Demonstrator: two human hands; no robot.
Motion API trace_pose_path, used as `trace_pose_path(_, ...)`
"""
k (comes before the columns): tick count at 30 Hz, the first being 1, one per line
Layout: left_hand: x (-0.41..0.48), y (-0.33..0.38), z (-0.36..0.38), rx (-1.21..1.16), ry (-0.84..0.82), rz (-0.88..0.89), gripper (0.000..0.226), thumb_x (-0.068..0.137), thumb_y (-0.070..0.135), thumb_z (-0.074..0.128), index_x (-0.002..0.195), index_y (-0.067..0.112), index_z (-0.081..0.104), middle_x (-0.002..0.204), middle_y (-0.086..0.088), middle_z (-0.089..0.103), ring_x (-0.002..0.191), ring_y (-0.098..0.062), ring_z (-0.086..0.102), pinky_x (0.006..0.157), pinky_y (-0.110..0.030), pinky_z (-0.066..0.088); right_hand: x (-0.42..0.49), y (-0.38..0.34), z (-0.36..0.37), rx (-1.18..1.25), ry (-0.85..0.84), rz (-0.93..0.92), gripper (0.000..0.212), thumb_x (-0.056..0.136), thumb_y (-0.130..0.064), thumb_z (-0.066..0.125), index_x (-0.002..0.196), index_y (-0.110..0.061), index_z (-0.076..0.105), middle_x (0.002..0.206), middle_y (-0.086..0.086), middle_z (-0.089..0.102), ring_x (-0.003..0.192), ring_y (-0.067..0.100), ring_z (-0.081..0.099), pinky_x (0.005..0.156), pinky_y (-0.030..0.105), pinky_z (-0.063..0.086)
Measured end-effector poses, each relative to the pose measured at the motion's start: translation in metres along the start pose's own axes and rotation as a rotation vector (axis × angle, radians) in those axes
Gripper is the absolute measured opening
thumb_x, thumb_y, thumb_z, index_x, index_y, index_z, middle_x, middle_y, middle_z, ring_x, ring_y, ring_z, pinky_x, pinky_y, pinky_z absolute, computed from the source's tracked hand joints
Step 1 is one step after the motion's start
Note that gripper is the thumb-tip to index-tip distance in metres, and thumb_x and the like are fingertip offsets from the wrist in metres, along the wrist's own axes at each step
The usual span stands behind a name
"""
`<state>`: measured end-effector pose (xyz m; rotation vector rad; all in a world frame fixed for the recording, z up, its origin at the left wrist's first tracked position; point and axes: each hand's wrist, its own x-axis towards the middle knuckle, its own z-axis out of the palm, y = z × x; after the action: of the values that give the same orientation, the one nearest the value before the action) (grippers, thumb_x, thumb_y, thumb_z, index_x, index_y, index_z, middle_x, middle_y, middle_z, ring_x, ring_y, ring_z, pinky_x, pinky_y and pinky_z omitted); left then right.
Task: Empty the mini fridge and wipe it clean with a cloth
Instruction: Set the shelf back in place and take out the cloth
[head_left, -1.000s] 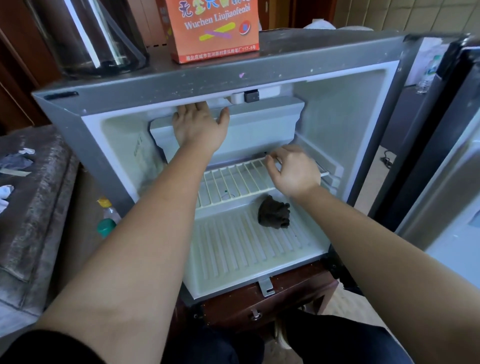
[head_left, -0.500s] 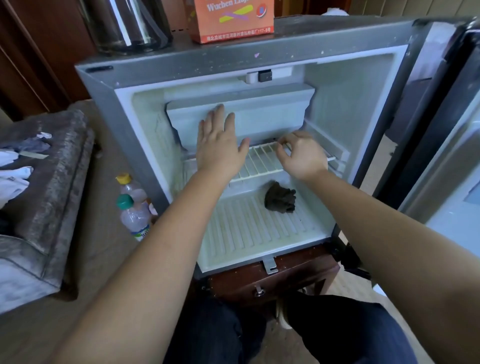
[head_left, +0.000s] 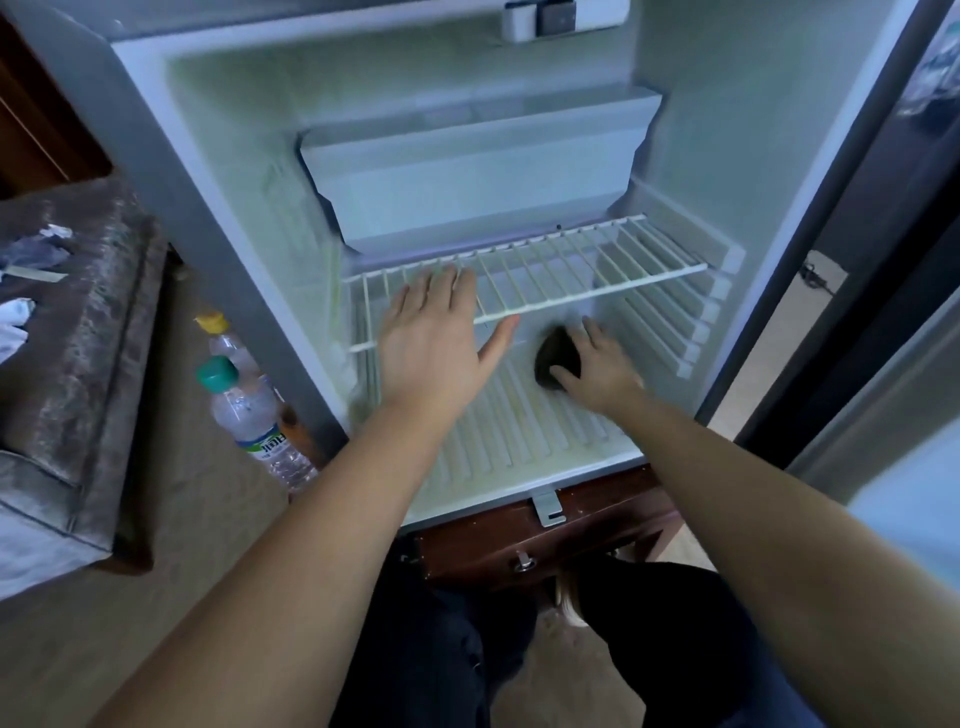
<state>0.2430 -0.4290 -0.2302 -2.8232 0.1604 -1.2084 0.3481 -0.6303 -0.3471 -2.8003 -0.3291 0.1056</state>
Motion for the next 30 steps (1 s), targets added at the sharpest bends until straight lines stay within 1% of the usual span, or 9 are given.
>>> trace_pose_path(4,0.002,0.001,0.006,0.043,0.079,0.001,0.060,0.094,0.056,0.041,0.112,0.006,0.067,0.112,-0.012,0.068,0.105,-0.031,0.064,0.089,-0.039,0.050,0.006,-0.038,0.043,0.013,0.014,0.098,0.064,0.100,-0.047,0.031,0.153,-0.013,0.017,0.159,0.010,0.017,0.144,0.029,0.017,0.117,0.038,0.017)
trace_pose_path(8,0.002,0.003,0.008,0.052,0.105,-0.001,0.060,0.095,0.057,0.038,0.108,0.006,0.067,0.104,-0.012,0.069,0.097,-0.031,0.064,0.083,-0.039,0.050,-0.055,-0.134,0.087,0.026,-0.037,-0.345,0.056,0.100,-0.035,0.038,0.147,-0.005,0.034,0.155,0.012,0.028,0.146,0.026,0.018,0.120,0.037,0.010)
trace_pose_path(11,0.001,0.002,0.006,0.064,0.123,0.010,0.057,0.094,0.056,0.041,0.106,0.006,0.067,0.101,-0.011,0.069,0.095,-0.031,0.065,0.081,-0.038,0.049,-0.068,-0.139,0.088,-0.024,-0.016,-0.417,0.053,0.101,-0.032,0.040,0.145,-0.003,0.036,0.152,0.016,0.032,0.143,0.028,0.024,0.118,0.038,0.011)
trace_pose_path(14,0.000,0.000,0.007,0.059,0.121,0.031,0.056,0.094,0.054,0.042,0.107,0.006,0.067,0.104,-0.012,0.069,0.097,-0.031,0.065,0.081,-0.038,0.049,-0.038,-0.074,0.054,-0.141,0.104,-0.175,0.050,0.099,-0.031,0.041,0.140,-0.002,0.040,0.145,0.019,0.038,0.128,0.033,0.040,0.105,0.037,0.030)
trace_pose_path(16,0.000,0.000,0.008,0.067,0.120,0.021,0.057,0.094,0.055,0.041,0.106,0.006,0.067,0.103,-0.012,0.069,0.094,-0.032,0.065,0.078,-0.037,0.049,-0.026,-0.012,0.032,-0.235,0.134,0.074,0.052,0.102,-0.028,0.035,0.144,0.002,0.033,0.155,0.019,0.022,0.140,0.032,0.027,0.111,0.036,0.025)
trace_pose_path(18,0.002,0.001,0.008,0.059,0.120,0.008,0.057,0.093,0.055,0.042,0.104,0.005,0.067,0.100,-0.012,0.069,0.091,-0.032,0.065,0.076,-0.037,0.050,-0.032,0.023,0.022,-0.169,0.141,0.159,0.047,0.102,-0.017,0.031,0.145,0.002,0.030,0.160,0.011,0.009,0.148,0.024,0.007,0.116,0.035,0.017)
trace_pose_path(22,0.001,0.003,0.007,0.051,0.134,0.001,0.055,0.092,0.055,0.044,0.099,0.006,0.067,0.093,-0.011,0.068,0.084,-0.031,0.064,0.072,-0.036,0.049,-0.065,-0.011,0.039,0.050,0.246,0.226,0.059,0.093,0.007,0.036,0.149,0.001,0.020,0.158,0.012,0.016,0.144,0.026,0.021,0.115,0.030,0.021)
trace_pose_path(27,0.002,0.004,0.002,0.025,0.063,-0.003,0.056,0.092,0.055,0.042,0.102,0.005,0.066,0.098,-0.012,0.068,0.089,-0.032,0.063,0.075,-0.037,0.049,-0.113,-0.130,0.078,0.181,0.055,-0.187,0.059,0.089,0.008,0.041,0.146,0.001,0.029,0.152,0.015,0.030,0.135,0.029,0.034,0.112,0.030,0.026)
trace_pose_path(30,0.001,0.000,-0.002,-0.046,-0.047,-0.004,0.065,0.093,0.057,0.035,0.117,0.003,0.062,0.114,-0.014,0.065,0.106,-0.035,0.061,0.087,-0.042,0.048,-0.117,-0.169,0.087,0.179,-0.087,-0.319,0.062,0.089,0.009,0.046,0.147,-0.001,0.029,0.155,0.011,0.027,0.139,0.024,0.031,0.111,0.026,0.026)
